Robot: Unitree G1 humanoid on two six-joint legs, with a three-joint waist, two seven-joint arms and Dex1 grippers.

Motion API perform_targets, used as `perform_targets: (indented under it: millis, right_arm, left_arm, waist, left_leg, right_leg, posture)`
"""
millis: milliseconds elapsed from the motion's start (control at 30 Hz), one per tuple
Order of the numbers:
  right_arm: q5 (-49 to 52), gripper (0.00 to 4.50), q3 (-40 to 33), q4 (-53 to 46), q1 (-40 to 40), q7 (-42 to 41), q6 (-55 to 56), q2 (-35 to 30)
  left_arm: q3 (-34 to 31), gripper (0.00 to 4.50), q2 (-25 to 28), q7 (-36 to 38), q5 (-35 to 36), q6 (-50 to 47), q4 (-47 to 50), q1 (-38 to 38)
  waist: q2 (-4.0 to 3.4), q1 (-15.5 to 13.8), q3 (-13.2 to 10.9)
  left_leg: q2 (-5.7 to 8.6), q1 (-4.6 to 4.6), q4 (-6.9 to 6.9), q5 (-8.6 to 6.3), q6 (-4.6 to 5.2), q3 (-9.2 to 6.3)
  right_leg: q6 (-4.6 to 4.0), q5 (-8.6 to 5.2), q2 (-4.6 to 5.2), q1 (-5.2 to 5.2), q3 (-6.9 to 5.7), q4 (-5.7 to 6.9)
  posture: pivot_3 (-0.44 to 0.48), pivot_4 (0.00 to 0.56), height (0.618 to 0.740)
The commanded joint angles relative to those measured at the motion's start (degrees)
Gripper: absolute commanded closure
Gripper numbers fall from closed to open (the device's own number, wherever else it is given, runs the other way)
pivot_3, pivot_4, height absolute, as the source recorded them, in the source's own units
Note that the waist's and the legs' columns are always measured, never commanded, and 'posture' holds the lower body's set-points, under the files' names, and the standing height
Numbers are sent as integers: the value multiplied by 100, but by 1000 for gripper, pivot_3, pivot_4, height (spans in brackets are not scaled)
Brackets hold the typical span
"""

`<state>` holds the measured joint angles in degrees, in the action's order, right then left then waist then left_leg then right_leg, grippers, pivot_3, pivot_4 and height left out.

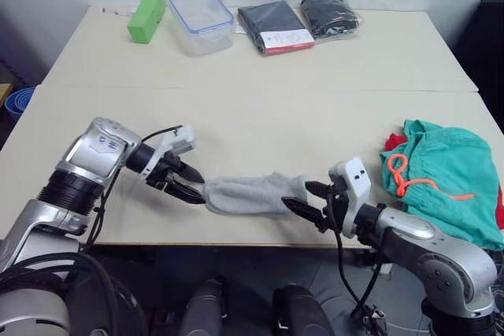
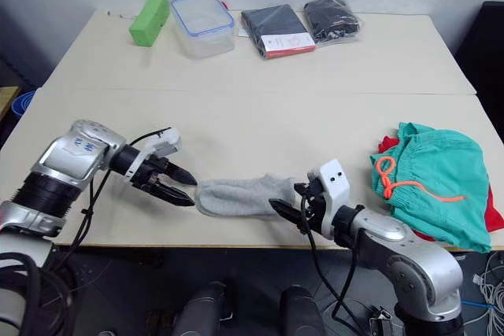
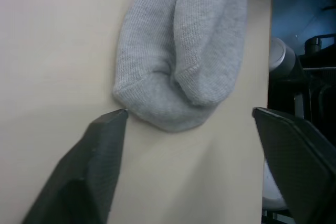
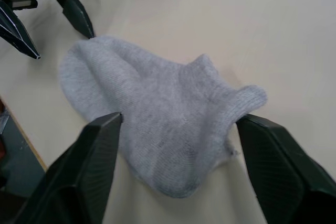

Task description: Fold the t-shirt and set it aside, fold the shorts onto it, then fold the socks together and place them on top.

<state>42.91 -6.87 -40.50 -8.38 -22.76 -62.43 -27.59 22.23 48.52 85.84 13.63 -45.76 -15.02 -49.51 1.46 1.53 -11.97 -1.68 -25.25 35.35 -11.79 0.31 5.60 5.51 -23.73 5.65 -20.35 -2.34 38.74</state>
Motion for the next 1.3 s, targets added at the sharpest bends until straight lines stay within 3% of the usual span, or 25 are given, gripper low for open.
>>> perform_targets:
  millis: [33, 267, 367, 500, 633, 733, 967, 1133, 1300]
  right_arm:
    - [187, 1007, -179, -143, -306, -405, 269, -385]
    - [-150, 1007, 82, 583, -1080, -831, 606, -982]
    - [-307, 1624, 310, 692, -1188, -994, 792, -1078]
    - [-862, 2997, 1057, 878, -1440, -1114, 1160, -1041]
    - [-1624, 4489, 2006, 1340, -1734, -1228, 1675, -859]
    - [-2262, 4500, 2645, 1785, -1898, -1381, 2098, -837]
    - [-3574, 4500, 3248, 2830, -2064, -1337, 3010, -829]
    - [-4032, 4500, 2795, 3285, -2012, -1095, 3525, -902]
    - [-3310, 4500, 2064, 2838, -1880, -1534, 3522, -676]
  left_arm:
    - [-492, 31, 70, 36, 409, -260, 644, -27]
    - [-928, 31, -435, -776, 667, -231, 1592, 348]
    - [-864, 944, -622, -969, 795, -372, 1959, 587]
    - [-568, 2251, -719, -1077, 705, -270, 2273, 881]
    - [-36, 3620, -760, -1387, 96, 179, 1983, 962]
    - [216, 4484, -834, -1601, -261, 416, 1639, 932]
    - [363, 4484, -739, -1659, -558, 637, 1219, 1110]
    - [253, 4484, -401, -1560, -435, 473, 1514, 1556]
    - [-118, 4484, -393, -1630, -187, 224, 1609, 1605]
  waist:
    - [0, -4, 0]
    - [0, -2, 1]
    - [1, 8, 0]
    - [0, 15, 0]
    - [1, 1, 0]
    - [1, -1, 0]
    - [4, -1, 4]
    - [11, 25, 11]
    - [11, 27, 12]
  left_leg:
    - [0, -3, 6, 0, 0, -6]
    - [-1, 1, 22, -1, 2, -17]
    - [-1, 1, 25, -2, 3, -19]
    - [-4, 2, 28, -1, 2, -19]
    - [-3, 6, 38, -1, 2, -19]
    - [-1, 2, 46, -3, 5, -18]
    - [-4, 33, 62, -7, 8, -33]
    - [-6, 97, 49, -12, 1, -23]
    - [-12, 116, 28, -14, -6, -29]
  right_leg:
    - [0, 0, 0, 1, -3, 1]
    - [0, 0, 0, 17, -13, 3]
    - [0, 0, 0, 18, -15, 9]
    - [0, 0, -4, 17, -14, 14]
    - [0, 0, -4, 21, -13, 17]
    - [0, 0, -4, 20, -15, 18]
    - [0, 0, -1, 69, -33, 11]
    - [-3, -2, 2, 121, -26, 1]
    - [-12, -7, -1, 145, -33, -18]
  posture:
    - [0, 150, 740]
    - [0, 150, 740]
    - [0, 150, 740]
    - [0, 150, 740]
    - [0, 150, 740]
    - [0, 150, 740]
    - [0, 150, 740]
    - [0, 150, 740]
    - [0, 150, 740]
